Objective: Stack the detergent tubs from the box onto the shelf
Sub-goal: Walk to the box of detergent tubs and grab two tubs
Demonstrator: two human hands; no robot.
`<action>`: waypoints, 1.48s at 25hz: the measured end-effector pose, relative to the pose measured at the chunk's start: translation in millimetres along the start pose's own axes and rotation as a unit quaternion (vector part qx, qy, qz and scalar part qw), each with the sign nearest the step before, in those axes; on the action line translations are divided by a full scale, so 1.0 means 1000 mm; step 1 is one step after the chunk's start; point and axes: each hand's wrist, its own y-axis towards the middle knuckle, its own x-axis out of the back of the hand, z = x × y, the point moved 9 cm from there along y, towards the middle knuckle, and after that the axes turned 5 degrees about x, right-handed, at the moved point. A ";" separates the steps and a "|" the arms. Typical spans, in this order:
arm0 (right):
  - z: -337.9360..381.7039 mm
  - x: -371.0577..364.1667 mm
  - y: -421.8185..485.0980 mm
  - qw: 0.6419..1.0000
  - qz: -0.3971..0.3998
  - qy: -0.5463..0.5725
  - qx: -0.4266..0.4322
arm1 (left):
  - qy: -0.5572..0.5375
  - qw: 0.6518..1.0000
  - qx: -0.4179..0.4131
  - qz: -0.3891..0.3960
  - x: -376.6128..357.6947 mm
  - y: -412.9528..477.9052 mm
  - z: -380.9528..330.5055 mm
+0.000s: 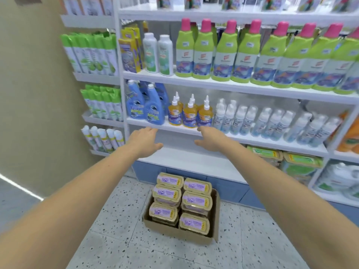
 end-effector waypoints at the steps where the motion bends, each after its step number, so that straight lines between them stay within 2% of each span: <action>1: -0.013 -0.007 0.007 1.000 0.007 0.010 -0.019 | 0.005 1.000 -0.010 0.008 -0.009 0.016 -0.005; 7: -0.062 -0.067 0.033 0.994 0.059 0.042 -0.085 | -0.019 0.997 -0.040 0.063 -0.072 0.084 -0.009; 15: -0.107 -0.174 0.060 0.976 0.085 0.105 -0.171 | -0.060 0.988 -0.065 0.127 -0.192 0.155 0.016; 19: -0.133 -0.245 0.070 0.958 0.103 0.145 -0.224 | -0.109 0.976 -0.033 0.188 -0.274 0.179 0.049; 22: -0.153 -0.307 0.077 0.947 0.123 0.160 -0.249 | -0.132 0.967 0.020 0.216 -0.341 0.192 0.074; 28: -0.199 -0.445 0.088 0.939 0.133 0.171 -0.265 | -0.191 0.959 0.055 0.203 -0.476 0.214 0.097; 32: -0.240 -0.527 0.094 0.931 0.084 0.187 -0.301 | -0.240 0.950 0.096 0.174 -0.562 0.238 0.107; 37: -0.279 -0.591 0.097 0.924 -0.040 0.231 -0.301 | -0.320 0.917 0.160 0.173 -0.647 0.262 0.124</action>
